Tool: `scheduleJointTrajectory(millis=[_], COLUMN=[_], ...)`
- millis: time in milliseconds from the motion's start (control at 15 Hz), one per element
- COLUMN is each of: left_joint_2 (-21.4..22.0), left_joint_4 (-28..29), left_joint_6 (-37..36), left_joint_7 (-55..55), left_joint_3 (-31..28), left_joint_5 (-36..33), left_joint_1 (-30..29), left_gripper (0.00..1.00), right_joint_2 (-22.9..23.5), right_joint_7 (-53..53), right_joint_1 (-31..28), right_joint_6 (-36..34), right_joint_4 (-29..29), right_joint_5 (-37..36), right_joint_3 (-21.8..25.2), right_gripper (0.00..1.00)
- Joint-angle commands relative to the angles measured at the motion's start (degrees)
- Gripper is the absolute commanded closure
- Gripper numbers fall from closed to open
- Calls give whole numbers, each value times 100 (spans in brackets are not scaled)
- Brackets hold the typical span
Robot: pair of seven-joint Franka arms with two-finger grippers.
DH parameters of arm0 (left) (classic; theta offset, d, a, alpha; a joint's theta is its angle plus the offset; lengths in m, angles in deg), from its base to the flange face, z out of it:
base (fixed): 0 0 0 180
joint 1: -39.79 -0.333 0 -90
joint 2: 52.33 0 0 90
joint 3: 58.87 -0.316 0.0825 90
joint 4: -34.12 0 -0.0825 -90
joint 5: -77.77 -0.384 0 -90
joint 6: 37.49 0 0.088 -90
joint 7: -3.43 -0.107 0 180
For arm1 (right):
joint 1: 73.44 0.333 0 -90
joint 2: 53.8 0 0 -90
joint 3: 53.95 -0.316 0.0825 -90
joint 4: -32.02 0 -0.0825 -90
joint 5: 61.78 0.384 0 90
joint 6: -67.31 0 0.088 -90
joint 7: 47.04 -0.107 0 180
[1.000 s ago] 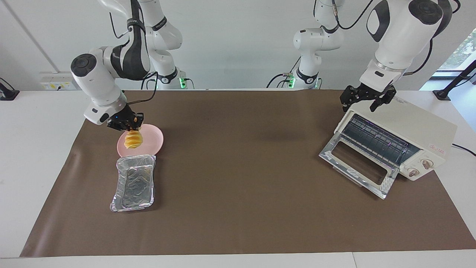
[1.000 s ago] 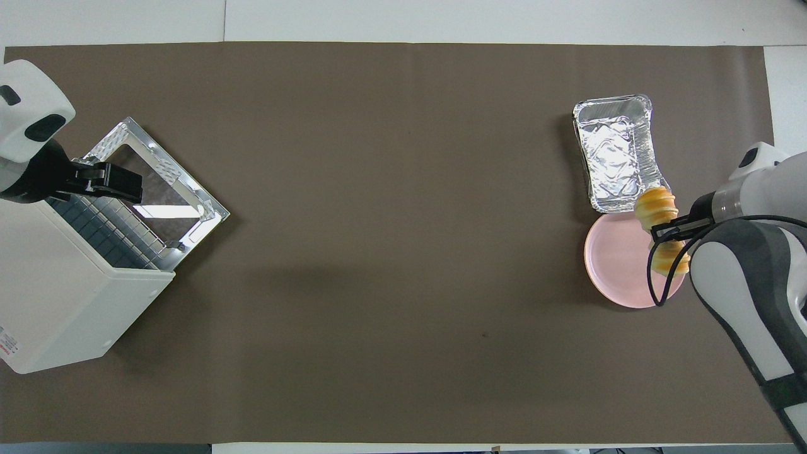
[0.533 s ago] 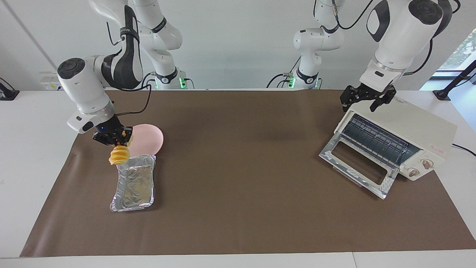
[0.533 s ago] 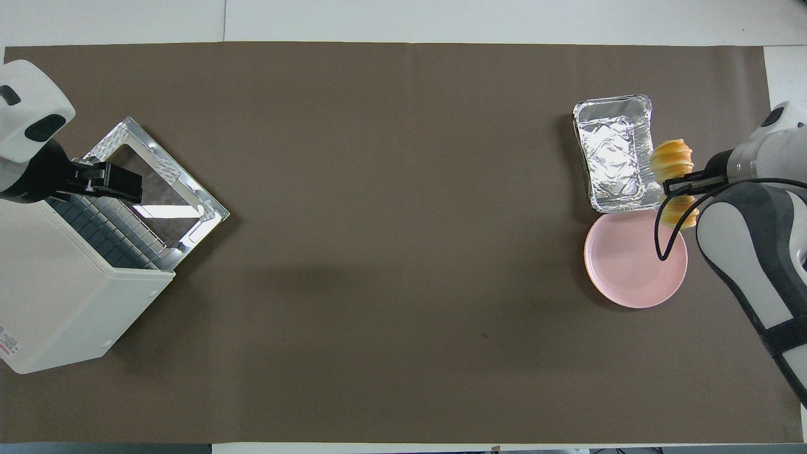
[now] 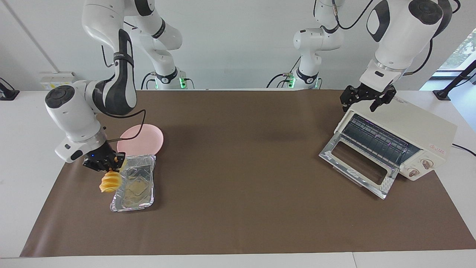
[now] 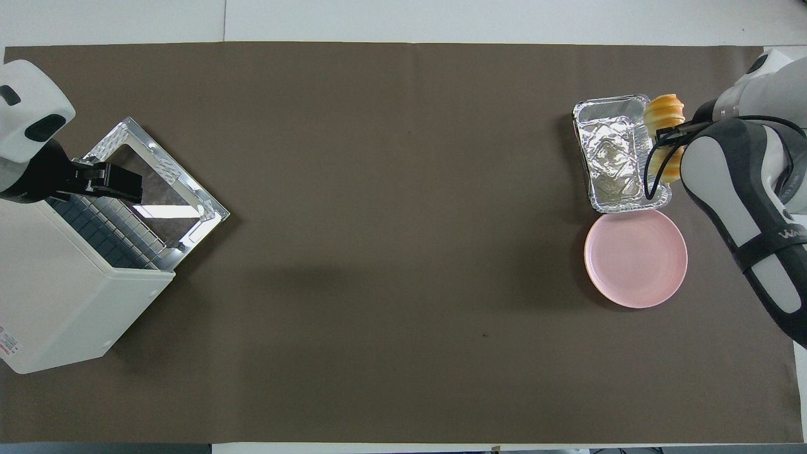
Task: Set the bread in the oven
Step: 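Lift the bread with the right gripper and carry it over the foil tray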
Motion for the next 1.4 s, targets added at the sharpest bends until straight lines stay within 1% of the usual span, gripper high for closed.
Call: scheduleJointTrajectory(millis=[0,133,200,267,400,467,533,667,800,867,933,1000,1067,1200,1333], left_joint_2=[106,106,106,106,106,106,106,106,106,106,106,115,106,106,106], left_joint_4=[116,116,116,116,116,116,116,116,116,116,116,116,116,116,116], left_joint_6=[62,62,62,62,62,62,62,62,62,62,62,71,62,62,62], left_joint_7=[-5,-5,-5,-5,-5,-5,-5,-5,-5,-5,-5,-5,-5,-5,-5], left_joint_3=[3,3,3,3,3,3,3,3,3,3,3,3,3,3,3], left_joint_5=[82,82,82,82,82,82,82,82,82,82,82,73,82,82,82], left_joint_1=[-48,-48,-48,-48,-48,-48,-48,-48,-48,-48,-48,-48,-48,-48,-48], left_gripper=[0,0,0,0,0,0,0,0,0,0,0,0,0,0,0], right_joint_2=[355,364,321,294,303,320,320,312,312,312,312,312,303,303,303], right_joint_7=[-164,-270,-279,-279,-279,-279,-279,-270,-244,-244,-261,-270,-270,-261,-226], right_joint_1=[25,183,210,305,386,386,386,351,324,324,324,324,324,315,280], right_joint_6=[65,-31,3,65,83,161,414,749,760,768,768,786,742,576,156], right_joint_4=[209,139,-53,-194,-266,-327,-510,-740,-750,-758,-784,-811,-794,-663,-277], right_joint_5=[294,295,286,295,295,295,295,295,295,295,295,295,295,295,260], right_joint_3=[-41,-41,-49,-41,-41,-41,-41,-41,-41,-41,-41,-41,-41,-41,-23], right_gripper=[80,75,74,73,72,72,69,67,66,63,49,15,0,0,0])
